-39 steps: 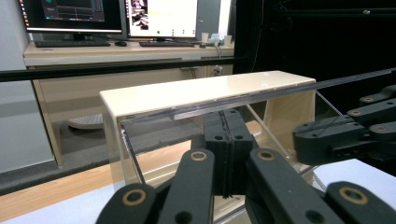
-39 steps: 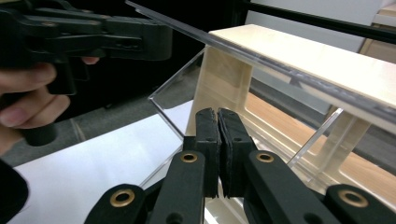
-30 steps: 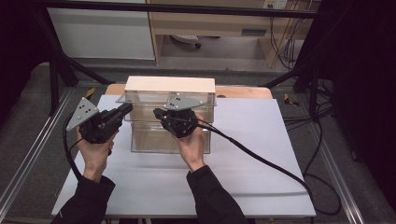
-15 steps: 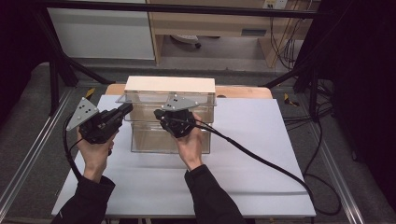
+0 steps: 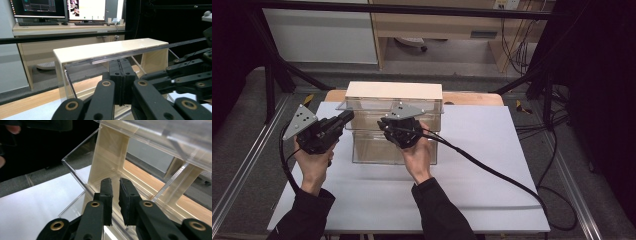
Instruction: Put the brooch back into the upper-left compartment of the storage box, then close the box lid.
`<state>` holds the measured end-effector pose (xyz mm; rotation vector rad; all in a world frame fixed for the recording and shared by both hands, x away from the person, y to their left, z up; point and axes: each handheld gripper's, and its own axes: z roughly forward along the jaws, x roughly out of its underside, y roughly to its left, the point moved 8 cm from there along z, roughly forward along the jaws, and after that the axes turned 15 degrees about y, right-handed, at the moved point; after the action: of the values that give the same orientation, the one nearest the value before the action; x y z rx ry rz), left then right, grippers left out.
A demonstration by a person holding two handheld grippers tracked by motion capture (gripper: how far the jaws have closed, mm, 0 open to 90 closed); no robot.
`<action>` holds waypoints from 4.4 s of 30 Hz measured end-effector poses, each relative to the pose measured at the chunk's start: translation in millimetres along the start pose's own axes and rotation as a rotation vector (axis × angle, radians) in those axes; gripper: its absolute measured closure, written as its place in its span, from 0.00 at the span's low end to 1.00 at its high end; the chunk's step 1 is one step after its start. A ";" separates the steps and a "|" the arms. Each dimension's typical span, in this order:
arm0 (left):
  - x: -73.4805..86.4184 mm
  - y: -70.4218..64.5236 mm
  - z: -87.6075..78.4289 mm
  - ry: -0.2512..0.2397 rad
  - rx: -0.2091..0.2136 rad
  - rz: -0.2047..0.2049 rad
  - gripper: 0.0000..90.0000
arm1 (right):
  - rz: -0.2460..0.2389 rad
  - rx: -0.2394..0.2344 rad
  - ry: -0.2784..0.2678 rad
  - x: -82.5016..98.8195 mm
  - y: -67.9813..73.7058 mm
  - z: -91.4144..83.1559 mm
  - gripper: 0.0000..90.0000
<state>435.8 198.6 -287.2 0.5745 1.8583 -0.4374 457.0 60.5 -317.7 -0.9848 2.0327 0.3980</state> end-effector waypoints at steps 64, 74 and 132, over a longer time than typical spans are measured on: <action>0.6 0.0 0.5 0.008 -0.008 0.005 1.00 | 0.175 -0.078 0.152 177.4 -67.1 -68.1 0.01; 0.7 0.8 0.0 0.007 -0.013 0.007 1.00 | 0.197 -0.051 0.176 217.2 -89.0 -68.6 0.01; 30.6 -1.8 2.8 0.162 -0.026 0.019 1.00 | 0.213 0.004 0.247 294.9 -118.6 -78.9 0.00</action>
<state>427.9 201.2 -316.8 0.6248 2.0076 -0.3620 400.0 -209.5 -494.1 -0.8516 2.3721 0.3995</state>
